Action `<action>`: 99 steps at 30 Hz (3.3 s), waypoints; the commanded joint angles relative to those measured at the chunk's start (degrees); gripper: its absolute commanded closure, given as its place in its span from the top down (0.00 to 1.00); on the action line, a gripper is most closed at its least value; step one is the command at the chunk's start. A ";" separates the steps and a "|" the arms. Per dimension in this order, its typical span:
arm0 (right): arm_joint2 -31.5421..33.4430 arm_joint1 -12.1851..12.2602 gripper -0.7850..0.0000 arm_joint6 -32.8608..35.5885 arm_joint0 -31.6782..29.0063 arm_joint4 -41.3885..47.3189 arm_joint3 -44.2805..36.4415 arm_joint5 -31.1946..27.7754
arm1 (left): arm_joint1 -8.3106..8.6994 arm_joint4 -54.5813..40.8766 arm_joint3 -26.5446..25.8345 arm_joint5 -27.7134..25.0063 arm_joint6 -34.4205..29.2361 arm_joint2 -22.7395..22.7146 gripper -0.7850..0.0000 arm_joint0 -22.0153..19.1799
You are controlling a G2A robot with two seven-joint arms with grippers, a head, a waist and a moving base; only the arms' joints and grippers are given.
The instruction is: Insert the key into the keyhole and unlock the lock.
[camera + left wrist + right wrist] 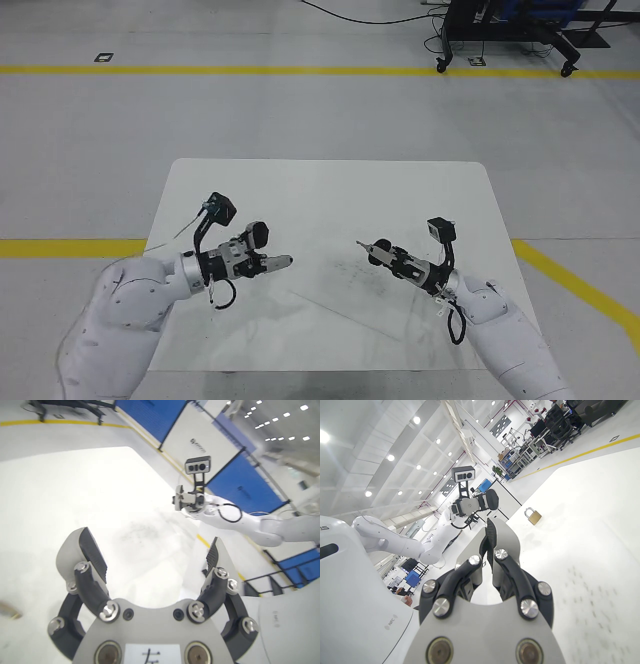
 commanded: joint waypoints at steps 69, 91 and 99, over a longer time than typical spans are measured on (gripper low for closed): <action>0.00 0.00 0.00 0.00 0.00 0.00 0.00 0.00 | -5.18 41.26 16.54 37.19 -11.14 20.62 0.00 -16.67; 0.00 0.00 0.00 0.00 0.00 0.00 0.00 0.00 | -4.76 9.69 11.43 16.46 6.05 6.74 0.00 -6.15; 0.00 0.00 0.00 0.00 0.00 0.00 0.00 0.00 | -4.56 6.05 11.96 9.72 6.06 6.03 0.00 -6.07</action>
